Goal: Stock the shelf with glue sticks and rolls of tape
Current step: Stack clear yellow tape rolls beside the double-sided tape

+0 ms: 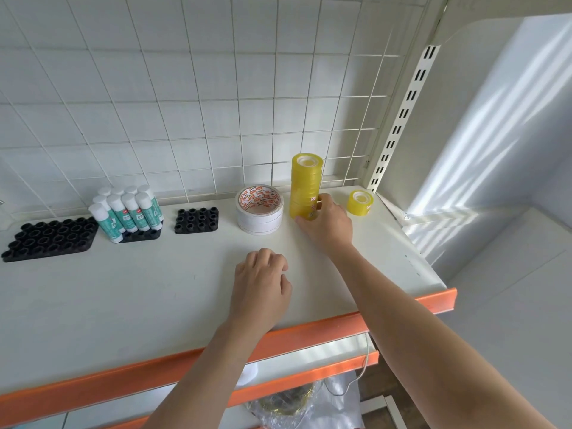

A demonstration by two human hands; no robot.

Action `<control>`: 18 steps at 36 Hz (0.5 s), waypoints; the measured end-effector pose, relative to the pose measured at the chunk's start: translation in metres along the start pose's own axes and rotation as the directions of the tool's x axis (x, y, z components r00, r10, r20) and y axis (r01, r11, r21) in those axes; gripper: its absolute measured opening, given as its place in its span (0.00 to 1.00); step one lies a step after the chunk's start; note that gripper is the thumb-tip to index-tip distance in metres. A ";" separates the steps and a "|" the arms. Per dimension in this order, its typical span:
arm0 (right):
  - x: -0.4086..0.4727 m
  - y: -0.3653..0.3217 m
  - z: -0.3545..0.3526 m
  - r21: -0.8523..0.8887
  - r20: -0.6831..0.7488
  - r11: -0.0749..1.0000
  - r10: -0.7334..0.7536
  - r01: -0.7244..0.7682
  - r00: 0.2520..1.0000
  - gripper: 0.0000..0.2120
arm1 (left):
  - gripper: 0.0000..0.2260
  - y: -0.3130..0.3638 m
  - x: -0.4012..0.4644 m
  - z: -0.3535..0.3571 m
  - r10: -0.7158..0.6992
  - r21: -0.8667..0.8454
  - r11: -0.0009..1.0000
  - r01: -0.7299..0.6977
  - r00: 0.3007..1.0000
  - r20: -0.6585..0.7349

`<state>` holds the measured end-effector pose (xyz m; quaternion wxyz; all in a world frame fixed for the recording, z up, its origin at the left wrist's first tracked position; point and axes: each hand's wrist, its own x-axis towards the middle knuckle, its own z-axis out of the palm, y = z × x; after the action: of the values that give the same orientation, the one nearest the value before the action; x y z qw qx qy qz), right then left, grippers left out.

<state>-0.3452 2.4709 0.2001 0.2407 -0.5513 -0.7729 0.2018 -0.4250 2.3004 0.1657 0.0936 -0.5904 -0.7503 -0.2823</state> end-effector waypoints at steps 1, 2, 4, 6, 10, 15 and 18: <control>0.000 0.002 -0.001 -0.015 -0.011 1.000 0.004 -0.005 1.000 0.23 | 0.06 0.000 0.000 0.000 0.002 0.005 1.000 -0.002 1.000 -0.003; 0.000 0.004 -0.001 -0.024 -0.024 1.000 0.012 -0.012 1.000 0.23 | 0.06 0.001 0.000 0.000 0.005 0.007 1.000 -0.005 1.000 -0.005; 0.001 0.010 -0.004 -0.030 -0.046 0.999 0.031 -0.033 0.998 0.23 | 0.06 0.001 0.000 0.000 0.011 0.009 1.000 -0.011 1.000 -0.008; 0.003 0.015 -0.006 -0.030 -0.051 0.999 0.043 -0.044 0.998 0.23 | 0.06 0.000 0.001 0.001 0.011 0.014 1.000 -0.011 1.000 -0.007; 0.004 0.016 -0.008 -0.049 -0.046 0.998 0.045 -0.047 0.998 0.23 | 0.06 0.000 0.001 0.001 0.014 0.026 1.000 -0.013 1.000 -0.011; 0.003 0.018 -0.010 -0.043 -0.075 0.996 0.080 -0.083 0.994 0.22 | 0.08 0.000 0.001 0.001 0.018 0.020 1.000 -0.018 1.000 -0.019; 0.005 0.023 -0.012 -0.042 -0.087 0.993 0.104 -0.108 0.991 0.22 | 0.06 0.001 0.001 0.001 0.011 0.013 1.000 -0.011 1.000 -0.011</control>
<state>-0.3225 2.4829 0.1971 0.2493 -0.6052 -0.7360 0.1729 -0.4245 2.3018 0.1654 0.1031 -0.5924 -0.7482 -0.2804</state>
